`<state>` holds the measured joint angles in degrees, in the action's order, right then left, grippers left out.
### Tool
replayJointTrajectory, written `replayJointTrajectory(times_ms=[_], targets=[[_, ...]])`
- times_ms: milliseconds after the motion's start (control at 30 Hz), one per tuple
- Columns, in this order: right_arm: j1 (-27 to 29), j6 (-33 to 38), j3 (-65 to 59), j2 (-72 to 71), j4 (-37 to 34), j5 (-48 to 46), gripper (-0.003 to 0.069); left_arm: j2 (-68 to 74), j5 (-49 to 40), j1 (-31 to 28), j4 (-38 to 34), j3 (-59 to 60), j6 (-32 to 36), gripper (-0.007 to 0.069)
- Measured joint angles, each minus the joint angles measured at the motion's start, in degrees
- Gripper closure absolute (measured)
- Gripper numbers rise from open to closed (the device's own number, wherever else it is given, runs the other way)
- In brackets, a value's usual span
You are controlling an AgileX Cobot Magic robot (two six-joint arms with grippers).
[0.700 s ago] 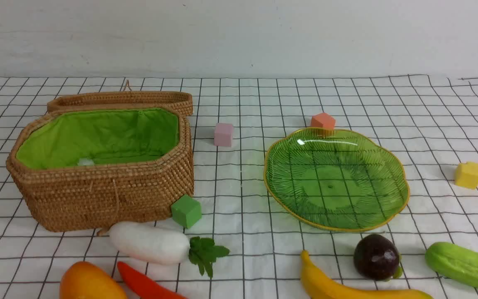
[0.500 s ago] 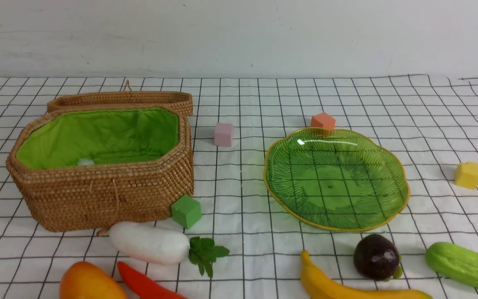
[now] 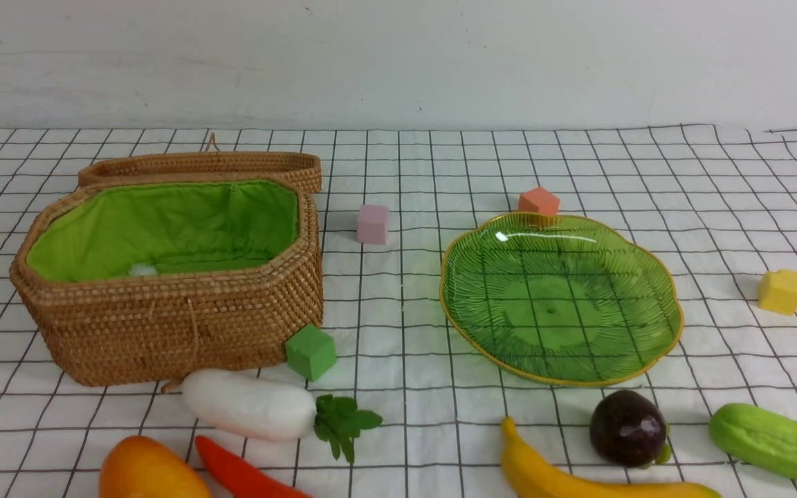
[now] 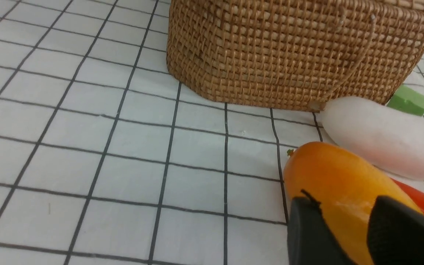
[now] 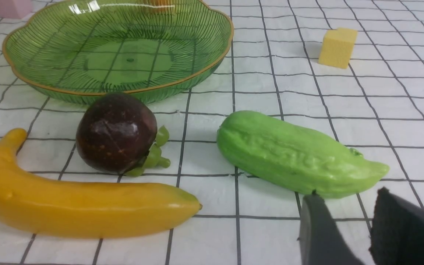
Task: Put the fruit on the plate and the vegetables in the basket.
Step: Grab the mango with your left arm and place it on the right plate
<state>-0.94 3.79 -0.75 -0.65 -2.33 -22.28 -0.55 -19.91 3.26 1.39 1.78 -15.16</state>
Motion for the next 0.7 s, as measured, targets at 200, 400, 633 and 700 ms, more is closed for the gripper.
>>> replayJointTrajectory(times_ms=[200,400,633,700], targets=[[0.0,0.0,0.0,0.0,0.0,0.0,0.0416,0.0,7.5,0.0,-0.51,0.0,0.0,0.0386],[0.0,0.0,0.0,0.0,0.0,0.0,0.0416,0.0,11.89,0.0,-4.92,0.0,-0.26,0.0386],[0.0,0.0,0.0,0.0,0.05,0.0,0.0416,0.0,22.29,0.0,-17.28,0.0,-6.35,0.0386],[0.0,0.0,0.0,0.0,0.05,0.0,0.0416,0.0,30.33,0.0,-20.58,0.0,-8.11,0.0386]])
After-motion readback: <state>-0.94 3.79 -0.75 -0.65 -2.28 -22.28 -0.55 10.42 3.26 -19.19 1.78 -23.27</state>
